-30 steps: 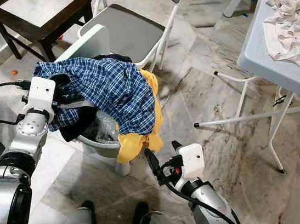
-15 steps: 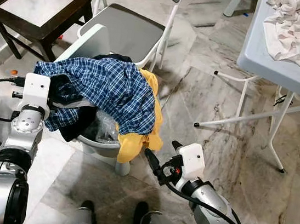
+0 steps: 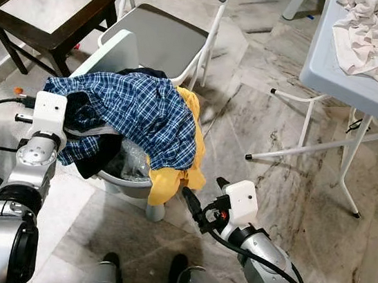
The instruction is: Hang hanger
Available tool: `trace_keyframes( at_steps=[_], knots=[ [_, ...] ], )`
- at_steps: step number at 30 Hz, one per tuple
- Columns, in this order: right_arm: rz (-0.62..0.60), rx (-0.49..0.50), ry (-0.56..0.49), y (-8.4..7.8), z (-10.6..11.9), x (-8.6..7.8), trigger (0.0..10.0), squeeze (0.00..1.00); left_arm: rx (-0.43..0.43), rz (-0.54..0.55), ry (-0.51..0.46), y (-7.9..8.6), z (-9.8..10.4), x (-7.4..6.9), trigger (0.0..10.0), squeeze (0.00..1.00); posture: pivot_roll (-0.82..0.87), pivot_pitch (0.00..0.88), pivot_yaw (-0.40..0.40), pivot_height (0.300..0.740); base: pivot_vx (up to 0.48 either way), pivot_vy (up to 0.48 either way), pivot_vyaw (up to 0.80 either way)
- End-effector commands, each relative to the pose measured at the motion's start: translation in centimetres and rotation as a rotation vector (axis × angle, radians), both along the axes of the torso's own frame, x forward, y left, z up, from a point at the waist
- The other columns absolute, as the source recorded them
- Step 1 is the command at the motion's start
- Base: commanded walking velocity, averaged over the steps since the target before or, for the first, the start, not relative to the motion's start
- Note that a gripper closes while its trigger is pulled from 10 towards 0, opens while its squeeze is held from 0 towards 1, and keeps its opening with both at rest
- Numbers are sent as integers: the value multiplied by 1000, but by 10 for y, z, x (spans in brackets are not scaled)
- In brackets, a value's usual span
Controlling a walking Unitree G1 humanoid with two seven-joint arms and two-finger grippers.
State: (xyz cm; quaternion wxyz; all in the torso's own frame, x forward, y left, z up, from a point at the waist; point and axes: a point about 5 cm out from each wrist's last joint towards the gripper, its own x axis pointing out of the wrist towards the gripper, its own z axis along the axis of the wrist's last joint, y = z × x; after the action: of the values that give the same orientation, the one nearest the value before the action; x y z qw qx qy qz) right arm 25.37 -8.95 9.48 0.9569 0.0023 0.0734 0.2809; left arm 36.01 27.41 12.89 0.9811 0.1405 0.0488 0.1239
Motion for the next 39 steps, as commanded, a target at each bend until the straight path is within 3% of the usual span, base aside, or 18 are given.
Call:
trace_keyframes(
  at_steps=[1, 6, 10, 13, 17, 21, 29, 32, 39],
  knots=[
    [-12, -9, 18, -3, -5, -2, 10000, 0, -5, 8, 9, 2, -3, -2, 0, 0, -19, 310, -81, 740, 0, 0, 0],
    [-7, -8, 17, -2, -6, 1, 10000, 0, 15, -31, -87, -3, 9, -1, 0, 0, 10, 301, -83, 740, 0, 0, 0],
    [7, -3, 12, 2, -5, 4, 10000, 0, 91, -30, -262, -14, 26, -9, 0, 0, 37, 291, -87, 740, 0, 0, 0],
    [11, -3, 8, 3, -5, 8, 10000, 0, 136, -76, -347, -30, 33, -19, 0, 0, 55, 285, -93, 740, 0, 0, 0],
    [28, -2, -1, 7, -4, 12, 10000, 0, 165, -186, -433, -68, 33, -42, 0, 0, 78, 281, -102, 740, 0, 0, 0],
    [38, -2, -3, 9, -5, 13, 10000, 0, 156, -220, -391, -85, 17, -57, 0, 0, 82, 284, -112, 740, 0, 0, 0],
    [38, -7, -7, 7, -6, 15, 10000, 0, 159, -223, -331, -89, 10, -62, 0, 0, 74, 280, -109, 740, 0, 0, 0],
    [35, -7, -8, 7, -6, 15, 10000, 0, 158, -224, -335, -89, 14, -59, 0, 0, 72, 278, -105, 740, 0, 0, 0],
    [21, 0, -14, 6, -6, 16, 10000, 0, 169, -277, -423, -99, 51, -54, 0, 0, 77, 272, -97, 740, 0, 0, 0]
  ],
)
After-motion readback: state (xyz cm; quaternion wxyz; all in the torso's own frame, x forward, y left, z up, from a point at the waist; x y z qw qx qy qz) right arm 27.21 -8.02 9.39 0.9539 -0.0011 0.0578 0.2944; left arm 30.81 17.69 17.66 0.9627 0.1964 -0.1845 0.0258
